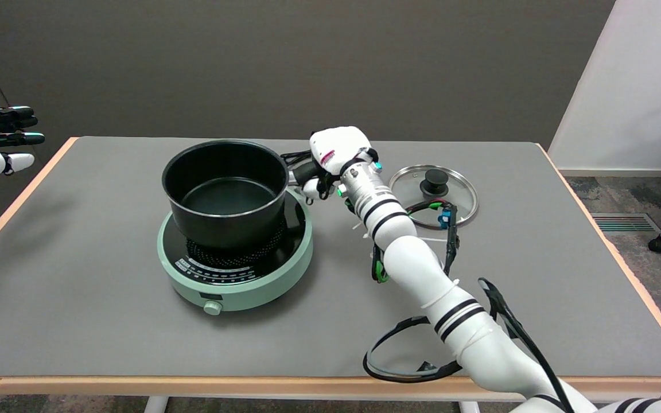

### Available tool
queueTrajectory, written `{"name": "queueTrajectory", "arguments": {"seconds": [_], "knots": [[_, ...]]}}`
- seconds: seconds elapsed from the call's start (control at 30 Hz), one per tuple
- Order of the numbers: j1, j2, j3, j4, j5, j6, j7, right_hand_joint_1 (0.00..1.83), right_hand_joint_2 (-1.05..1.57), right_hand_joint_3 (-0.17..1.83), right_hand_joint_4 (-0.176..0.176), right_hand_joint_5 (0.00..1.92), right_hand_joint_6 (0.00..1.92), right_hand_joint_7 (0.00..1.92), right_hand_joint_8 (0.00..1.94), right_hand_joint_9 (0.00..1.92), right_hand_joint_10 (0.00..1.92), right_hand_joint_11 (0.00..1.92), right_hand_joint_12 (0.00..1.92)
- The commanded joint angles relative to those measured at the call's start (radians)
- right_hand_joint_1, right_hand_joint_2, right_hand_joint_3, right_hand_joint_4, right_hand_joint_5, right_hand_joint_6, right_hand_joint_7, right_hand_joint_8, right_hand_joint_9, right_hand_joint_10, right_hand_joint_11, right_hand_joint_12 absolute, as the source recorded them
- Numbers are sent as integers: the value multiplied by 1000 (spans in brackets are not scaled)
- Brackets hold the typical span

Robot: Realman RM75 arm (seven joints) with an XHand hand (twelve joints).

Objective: Pick up the soup pot.

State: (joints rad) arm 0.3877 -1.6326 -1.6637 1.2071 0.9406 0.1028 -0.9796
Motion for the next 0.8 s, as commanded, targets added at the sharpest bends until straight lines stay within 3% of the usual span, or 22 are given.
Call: {"name": "queueTrajectory", "arguments": {"seconds": [0.03, 0.27, 0.8], "knots": [[8, 35, -33, 17, 64, 11, -1, 949, 1006, 607, -47, 1895, 1895, 1895, 1895, 1895, 1895, 1895, 1895], [-2, 50, -36, 61, 64, 11, 2, 955, 1062, 797, -50, 1888, 1888, 1888, 1888, 1888, 1888, 1888, 1888], [-55, 160, -22, 272, 77, -7, 3, 957, 1097, 831, -51, 1884, 1884, 1884, 1884, 1884, 1884, 1884, 1884]]}}
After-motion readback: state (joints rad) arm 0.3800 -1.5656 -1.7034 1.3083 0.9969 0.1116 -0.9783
